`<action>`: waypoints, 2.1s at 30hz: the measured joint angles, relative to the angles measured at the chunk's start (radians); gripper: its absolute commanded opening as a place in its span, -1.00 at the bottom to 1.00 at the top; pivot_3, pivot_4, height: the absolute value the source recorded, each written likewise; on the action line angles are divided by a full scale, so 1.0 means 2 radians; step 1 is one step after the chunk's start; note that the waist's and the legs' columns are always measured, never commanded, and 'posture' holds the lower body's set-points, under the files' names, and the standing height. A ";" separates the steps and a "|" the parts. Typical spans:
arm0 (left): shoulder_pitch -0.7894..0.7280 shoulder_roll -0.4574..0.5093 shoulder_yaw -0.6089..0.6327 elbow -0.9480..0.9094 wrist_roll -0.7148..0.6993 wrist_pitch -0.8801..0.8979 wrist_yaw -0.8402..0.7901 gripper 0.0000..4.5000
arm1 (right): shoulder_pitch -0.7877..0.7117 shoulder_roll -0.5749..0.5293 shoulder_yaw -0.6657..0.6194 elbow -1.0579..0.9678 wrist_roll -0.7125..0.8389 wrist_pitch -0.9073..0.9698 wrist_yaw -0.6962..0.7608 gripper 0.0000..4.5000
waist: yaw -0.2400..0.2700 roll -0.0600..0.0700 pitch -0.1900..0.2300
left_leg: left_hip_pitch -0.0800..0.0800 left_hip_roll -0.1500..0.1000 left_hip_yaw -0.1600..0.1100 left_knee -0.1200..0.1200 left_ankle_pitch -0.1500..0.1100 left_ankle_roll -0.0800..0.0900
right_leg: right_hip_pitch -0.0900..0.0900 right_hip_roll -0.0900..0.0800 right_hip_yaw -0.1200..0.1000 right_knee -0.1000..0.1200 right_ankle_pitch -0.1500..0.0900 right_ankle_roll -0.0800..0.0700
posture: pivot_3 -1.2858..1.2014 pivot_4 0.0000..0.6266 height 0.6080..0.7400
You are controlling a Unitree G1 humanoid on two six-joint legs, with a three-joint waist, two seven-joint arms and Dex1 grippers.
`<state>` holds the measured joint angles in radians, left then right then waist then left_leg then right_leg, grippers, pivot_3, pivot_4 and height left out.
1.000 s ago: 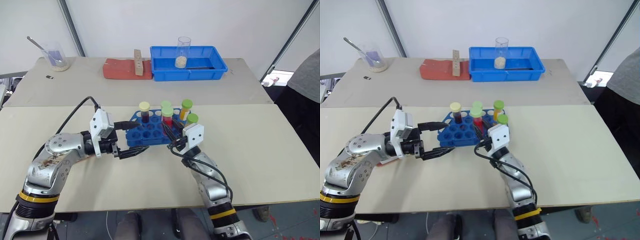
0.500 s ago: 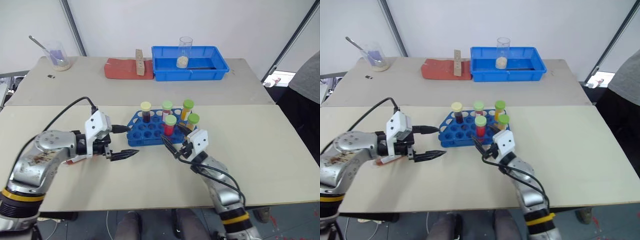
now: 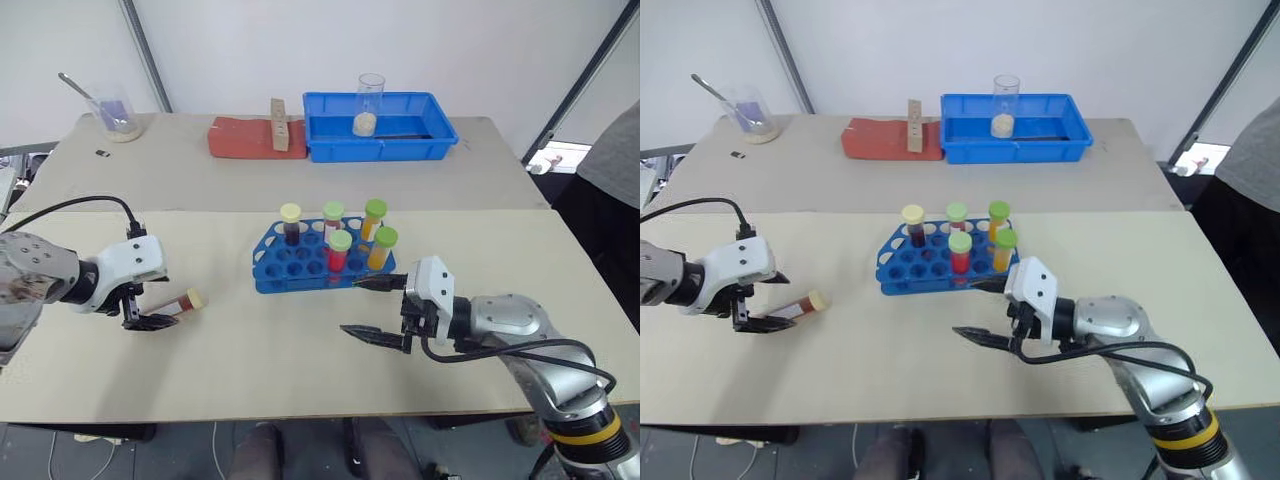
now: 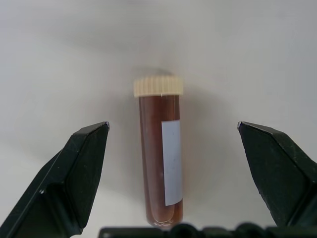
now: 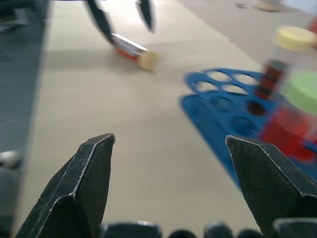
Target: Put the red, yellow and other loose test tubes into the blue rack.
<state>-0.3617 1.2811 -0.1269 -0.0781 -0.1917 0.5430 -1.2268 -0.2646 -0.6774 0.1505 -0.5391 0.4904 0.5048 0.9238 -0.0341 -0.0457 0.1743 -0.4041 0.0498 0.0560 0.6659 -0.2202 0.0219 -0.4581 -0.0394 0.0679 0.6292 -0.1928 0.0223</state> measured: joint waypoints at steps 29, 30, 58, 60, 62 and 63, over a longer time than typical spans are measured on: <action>-0.098 -0.092 -0.091 0.113 0.131 -0.066 -0.060 -0.61 | -0.054 -0.064 -0.049 -0.039 0.152 0.124 0.025 0.79 | 0.010 0.000 0.000 | 0.000 0.000 0.000 0.002 0.000 0.000 | 0.000 0.000 0.000 0.001 0.001 0.001 | 0.03 -0.52 1.00; -0.101 -0.091 -0.091 0.116 0.132 -0.074 -0.064 -0.61 | -0.054 -0.079 -0.049 -0.039 0.148 0.123 0.034 0.79 | 0.010 0.000 0.000 | -0.001 0.000 0.000 0.002 0.000 0.000 | 0.000 0.000 0.000 0.001 0.001 0.001 | 0.03 -0.52 1.00; -0.077 -0.436 0.098 0.014 -0.123 -0.063 0.145 -0.61 | -0.014 -0.101 -0.093 -0.087 0.099 0.118 -0.061 0.79 | 0.011 -0.001 0.000 | -0.003 -0.001 -0.001 0.006 0.000 0.000 | 0.001 0.000 0.001 -0.001 0.005 0.007 | 0.03 -0.52 1.00; -0.078 -0.443 0.091 0.031 -0.118 -0.078 0.147 -0.61 | -0.006 -0.104 -0.099 -0.095 0.102 0.124 -0.061 0.79 | 0.011 -0.001 0.000 | -0.003 -0.001 -0.001 0.006 0.000 0.000 | 0.001 0.000 0.001 -0.001 0.005 0.007 | 0.03 -0.52 1.00; -0.080 -0.447 0.083 0.049 -0.114 -0.093 0.146 -0.61 | 0.004 -0.106 -0.105 -0.100 0.116 0.133 -0.065 0.79 | 0.011 -0.001 0.000 | -0.003 -0.001 -0.001 0.006 0.000 0.000 | 0.001 0.000 0.001 -0.001 0.005 0.007 | 0.03 -0.52 1.00; -0.082 -0.449 0.079 0.058 -0.110 -0.101 0.145 -0.61 | 0.007 -0.106 -0.107 -0.102 0.121 0.136 -0.068 0.79 | 0.011 -0.001 0.000 | -0.003 -0.001 -0.001 0.006 0.000 0.000 | 0.001 0.000 0.001 -0.001 0.005 0.007 | 0.03 -0.52 1.00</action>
<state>-0.5264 0.3834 0.0309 0.0371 -0.4116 0.3404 -0.9373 -0.2502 -0.8887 -0.0638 -0.7430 0.7329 0.7768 0.7871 -0.0120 -0.0479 0.1748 -0.4102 0.0479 0.0536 0.6788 -0.2205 0.0228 -0.4557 -0.0403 0.0692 0.6278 -0.1824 0.0365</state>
